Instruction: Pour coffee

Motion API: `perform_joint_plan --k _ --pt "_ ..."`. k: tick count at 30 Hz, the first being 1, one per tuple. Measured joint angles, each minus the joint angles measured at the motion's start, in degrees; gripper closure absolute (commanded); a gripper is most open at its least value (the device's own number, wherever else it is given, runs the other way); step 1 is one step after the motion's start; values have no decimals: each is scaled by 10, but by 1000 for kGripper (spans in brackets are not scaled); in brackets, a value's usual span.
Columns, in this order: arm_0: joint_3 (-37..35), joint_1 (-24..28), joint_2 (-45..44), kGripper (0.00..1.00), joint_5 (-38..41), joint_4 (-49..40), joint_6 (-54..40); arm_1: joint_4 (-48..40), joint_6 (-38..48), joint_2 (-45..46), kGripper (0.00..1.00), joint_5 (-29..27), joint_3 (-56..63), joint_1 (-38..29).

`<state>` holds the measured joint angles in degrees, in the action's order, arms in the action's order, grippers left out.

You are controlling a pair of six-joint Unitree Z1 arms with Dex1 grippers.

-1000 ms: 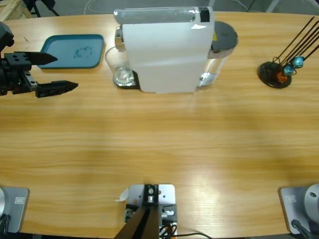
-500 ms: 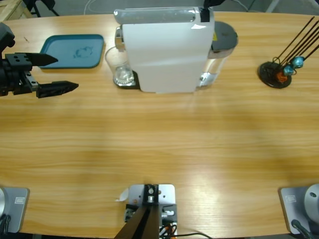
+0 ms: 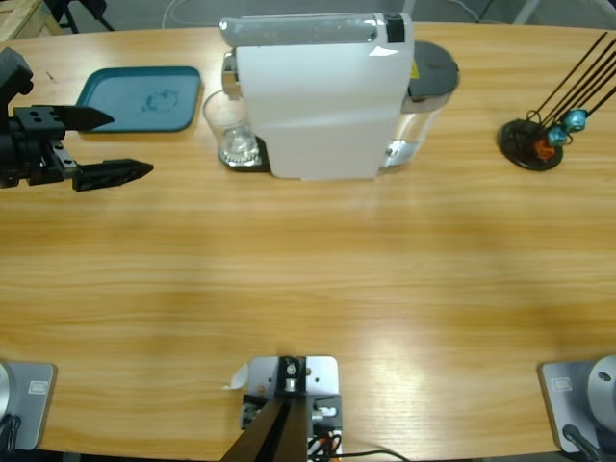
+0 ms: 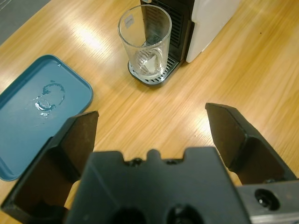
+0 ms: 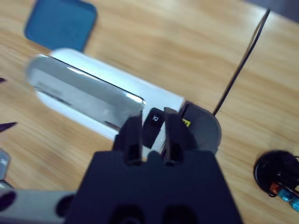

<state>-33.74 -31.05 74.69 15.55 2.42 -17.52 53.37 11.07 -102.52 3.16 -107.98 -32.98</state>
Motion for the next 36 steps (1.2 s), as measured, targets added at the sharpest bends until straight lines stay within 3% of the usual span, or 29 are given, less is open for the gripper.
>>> perform_joint_plan --k 36 --pt "9 -7 0 4 0 6 4 4 40 32 0 3 66 0"
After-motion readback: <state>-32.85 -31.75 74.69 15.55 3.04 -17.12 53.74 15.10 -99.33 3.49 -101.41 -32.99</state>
